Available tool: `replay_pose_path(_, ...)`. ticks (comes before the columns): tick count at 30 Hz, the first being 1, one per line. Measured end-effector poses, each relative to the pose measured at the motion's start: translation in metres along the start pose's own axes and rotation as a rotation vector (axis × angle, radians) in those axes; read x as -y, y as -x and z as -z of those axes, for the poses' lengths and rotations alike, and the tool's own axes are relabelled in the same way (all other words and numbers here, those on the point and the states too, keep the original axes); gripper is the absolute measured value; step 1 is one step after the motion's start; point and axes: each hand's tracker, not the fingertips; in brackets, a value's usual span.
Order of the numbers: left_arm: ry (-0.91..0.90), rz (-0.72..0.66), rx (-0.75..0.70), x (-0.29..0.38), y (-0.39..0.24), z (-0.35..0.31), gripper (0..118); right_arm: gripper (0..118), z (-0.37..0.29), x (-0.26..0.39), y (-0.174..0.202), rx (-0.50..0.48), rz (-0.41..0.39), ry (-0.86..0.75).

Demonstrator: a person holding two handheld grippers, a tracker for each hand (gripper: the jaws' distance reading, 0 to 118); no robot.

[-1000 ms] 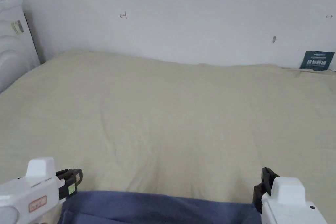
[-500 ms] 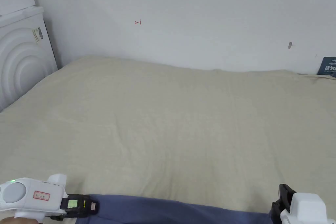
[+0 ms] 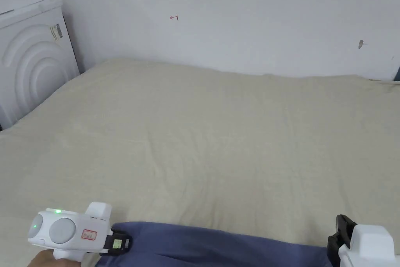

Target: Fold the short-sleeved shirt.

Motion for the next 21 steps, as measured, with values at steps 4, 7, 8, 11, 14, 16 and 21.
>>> replay_pose_path(4, 0.005, 0.032, 0.004, 0.001, -0.007, -0.003, 9, 1, 0.000, 0.000, 0.001, -0.009, 0.000, 0.000)
replay_pose_path(7, 0.008, 0.031, 0.032, 0.000, -0.005, -0.008, 6, 1, 0.000, 0.001, -0.001, -0.009, -0.001, 0.000)
replay_pose_path(8, 0.004, 0.023, 0.044, -0.001, -0.003, -0.011, 6, 1, 0.001, 0.001, -0.002, -0.010, 0.000, 0.001)
replay_pose_path(11, -0.024, -0.014, 0.085, -0.002, 0.002, -0.024, 4, 1, 0.000, 0.001, -0.005, -0.007, 0.009, 0.002)
replay_pose_path(14, -0.075, -0.119, 0.176, -0.006, 0.013, -0.041, 3, 1, 0.000, 0.002, -0.008, -0.005, 0.019, -0.001)
replay_pose_path(16, -0.098, -0.140, 0.222, -0.012, 0.020, -0.053, 3, 1, 0.000, 0.002, -0.010, -0.003, 0.021, -0.001)
replay_pose_path(21, -0.124, -0.172, 0.266, -0.022, 0.014, -0.082, 2, 1, 0.002, 0.002, -0.014, 0.007, 0.028, -0.001)
